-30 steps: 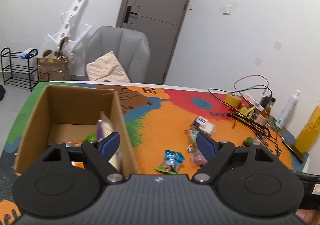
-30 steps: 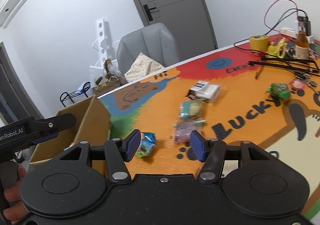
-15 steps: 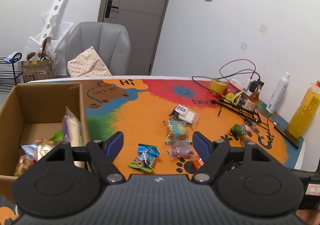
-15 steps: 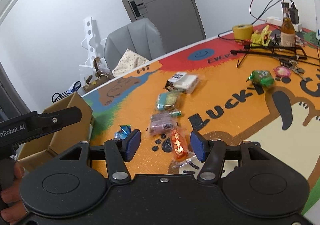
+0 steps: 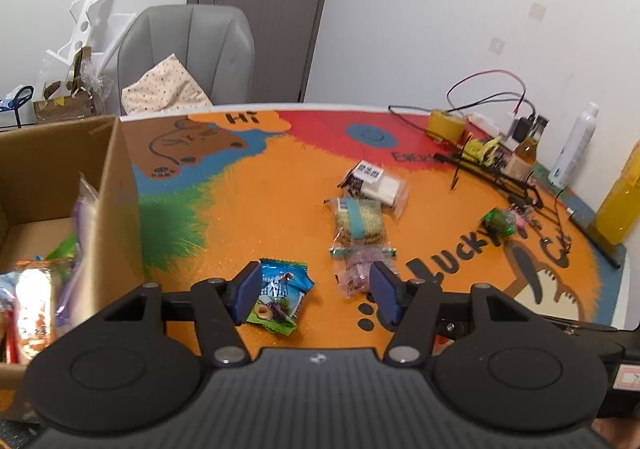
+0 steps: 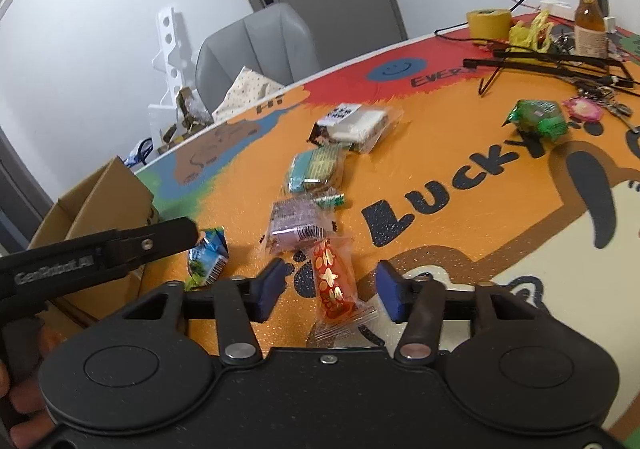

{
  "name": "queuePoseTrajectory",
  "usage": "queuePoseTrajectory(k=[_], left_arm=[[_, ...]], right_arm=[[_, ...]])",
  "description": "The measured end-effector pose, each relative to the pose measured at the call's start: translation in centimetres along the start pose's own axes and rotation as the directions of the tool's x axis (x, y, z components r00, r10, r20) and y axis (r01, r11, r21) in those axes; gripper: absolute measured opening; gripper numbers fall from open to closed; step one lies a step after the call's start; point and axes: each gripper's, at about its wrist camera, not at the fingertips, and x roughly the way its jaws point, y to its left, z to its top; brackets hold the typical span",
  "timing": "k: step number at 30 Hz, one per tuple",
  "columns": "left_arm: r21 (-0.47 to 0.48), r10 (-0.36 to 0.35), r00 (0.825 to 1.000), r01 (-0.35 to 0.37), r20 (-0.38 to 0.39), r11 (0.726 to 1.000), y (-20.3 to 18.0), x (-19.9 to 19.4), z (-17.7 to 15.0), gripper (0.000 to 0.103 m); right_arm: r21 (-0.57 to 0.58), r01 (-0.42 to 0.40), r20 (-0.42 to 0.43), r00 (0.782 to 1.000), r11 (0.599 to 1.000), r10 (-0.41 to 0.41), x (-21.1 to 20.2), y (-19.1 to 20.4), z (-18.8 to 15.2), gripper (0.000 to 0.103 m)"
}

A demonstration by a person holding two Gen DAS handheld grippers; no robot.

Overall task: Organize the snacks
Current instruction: 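Move both open tools back over the snacks on the table, then grasp the blue-green candy packet with the left tool while the right tool grasps the orange candy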

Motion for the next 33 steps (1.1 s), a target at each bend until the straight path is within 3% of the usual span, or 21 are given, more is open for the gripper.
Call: queuePoseTrajectory(k=[4, 9, 11, 15, 17, 19, 26, 33], left_arm=[[0.004, 0.024, 0.999, -0.024, -0.022, 1.000, 0.2, 1.8, -0.2, 0.056], [-0.002, 0.053, 0.997, -0.053, -0.051, 0.999, 0.7, 3.5, -0.5, 0.052], [0.003, 0.059, 0.996, -0.059, -0.061, 0.998, 0.6, 3.9, -0.9, 0.049], [0.021, 0.067, 0.994, -0.065, -0.091, 0.998, 0.5, 4.4, -1.7, 0.043], [0.045, 0.076, 0.994, -0.073, -0.081, 0.996, 0.2, 4.3, -2.0, 0.043], [0.060, 0.083, 0.994, -0.079, -0.070, 0.995, 0.0, 4.3, -2.2, 0.040], [0.054, 0.036, 0.998, -0.033, -0.057, 0.998, -0.3, 3.4, -2.2, 0.028], [0.042, -0.039, 0.998, 0.041, -0.049, 0.998, -0.9, 2.6, -2.6, 0.027]], right_arm=[[-0.001, 0.001, -0.013, 1.000, 1.000, -0.001, 0.4, -0.7, 0.0, 0.021], [0.015, 0.024, -0.005, 1.000, 1.000, -0.023, 0.3, -1.5, 0.4, 0.021], [0.010, 0.031, 0.002, 1.000, 0.999, -0.031, 0.2, -1.4, 0.3, 0.026], [-0.061, 0.062, 0.029, 0.998, 0.996, -0.061, 0.2, -0.4, -0.4, 0.030], [-0.068, 0.068, 0.039, 0.997, 0.995, -0.065, 0.2, -0.4, -0.6, 0.030], [-0.048, 0.073, 0.041, 0.997, 0.996, -0.071, 0.1, -0.7, -0.3, 0.022], [0.022, 0.062, 0.059, 0.996, 0.998, -0.063, -0.9, -1.3, -0.5, 0.018], [0.055, 0.087, 0.110, 0.990, 0.995, -0.093, -2.5, -1.4, -0.7, 0.018]])
